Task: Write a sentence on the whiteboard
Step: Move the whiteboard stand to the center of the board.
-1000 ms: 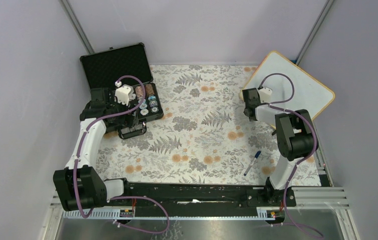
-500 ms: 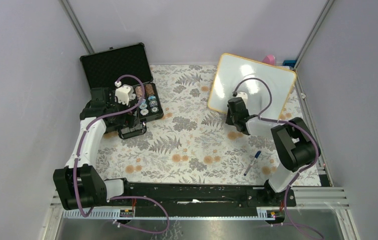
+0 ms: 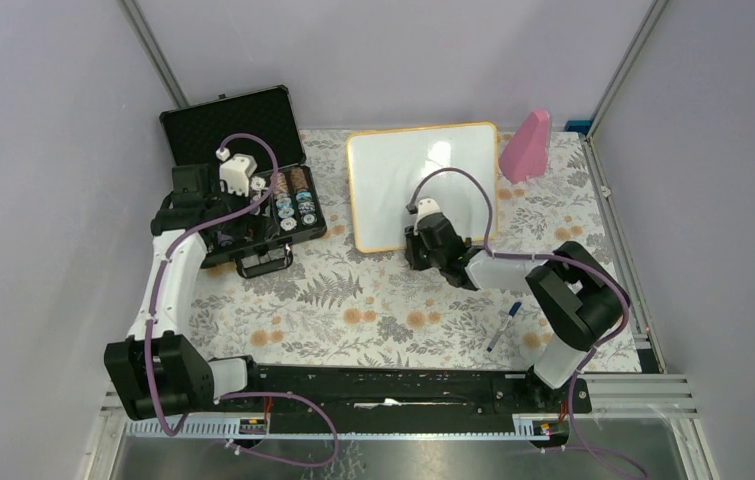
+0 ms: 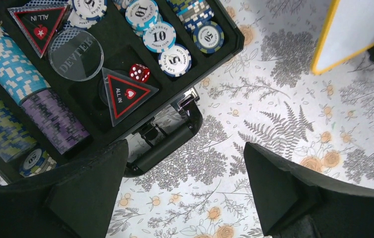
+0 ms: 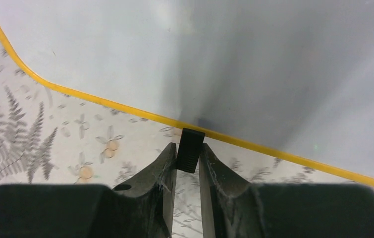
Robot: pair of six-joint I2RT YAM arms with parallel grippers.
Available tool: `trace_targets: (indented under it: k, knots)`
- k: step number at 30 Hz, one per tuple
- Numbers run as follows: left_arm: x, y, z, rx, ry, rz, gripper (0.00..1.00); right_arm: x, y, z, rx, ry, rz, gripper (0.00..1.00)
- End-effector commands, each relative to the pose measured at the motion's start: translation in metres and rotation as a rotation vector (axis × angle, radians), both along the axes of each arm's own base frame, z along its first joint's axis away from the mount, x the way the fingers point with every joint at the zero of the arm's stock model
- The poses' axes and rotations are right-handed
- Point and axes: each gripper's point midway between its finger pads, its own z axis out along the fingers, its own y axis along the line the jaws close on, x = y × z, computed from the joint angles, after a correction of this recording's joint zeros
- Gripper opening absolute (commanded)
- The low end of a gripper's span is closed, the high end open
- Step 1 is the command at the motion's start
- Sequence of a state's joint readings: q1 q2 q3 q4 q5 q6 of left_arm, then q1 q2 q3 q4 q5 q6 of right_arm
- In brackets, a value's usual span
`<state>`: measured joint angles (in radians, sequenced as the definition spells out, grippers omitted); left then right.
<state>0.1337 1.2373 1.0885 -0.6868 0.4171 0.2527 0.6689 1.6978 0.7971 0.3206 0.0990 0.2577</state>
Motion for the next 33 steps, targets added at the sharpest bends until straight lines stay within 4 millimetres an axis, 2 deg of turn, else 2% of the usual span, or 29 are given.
trace_targets:
  k: [1, 4, 8, 21, 26, 28, 30, 33]
  knots:
    - [0.010, -0.006, 0.035, -0.063, -0.086, 0.008, 0.99, -0.011, 0.054, 0.032, 0.070, -0.137, 0.195, 0.00]
    - [0.011, -0.007, 0.039, -0.074, -0.092, 0.010, 0.99, -0.031, 0.073, 0.029, 0.053, -0.157, 0.308, 0.00]
    - [0.012, -0.008, 0.041, -0.081, -0.096, 0.008, 0.99, -0.051, 0.086, 0.025, 0.062, -0.150, 0.408, 0.00]
    - [0.011, -0.009, 0.039, -0.085, -0.092, 0.000, 0.99, -0.085, 0.080, 0.006, 0.022, -0.132, 0.495, 0.00]
    - [0.011, -0.010, 0.037, -0.089, -0.086, -0.005, 0.99, -0.087, 0.080, 0.004, 0.019, -0.115, 0.494, 0.00]
    - [0.010, -0.010, 0.038, -0.086, -0.089, -0.005, 0.99, -0.087, 0.078, 0.003, 0.009, -0.103, 0.487, 0.07]
    - [0.009, -0.009, 0.037, -0.082, -0.091, -0.007, 0.99, -0.088, 0.074, 0.001, -0.002, -0.088, 0.472, 0.20]
    - [0.009, -0.009, 0.038, -0.081, -0.092, -0.008, 0.99, -0.091, 0.068, 0.002, -0.011, -0.089, 0.465, 0.53]
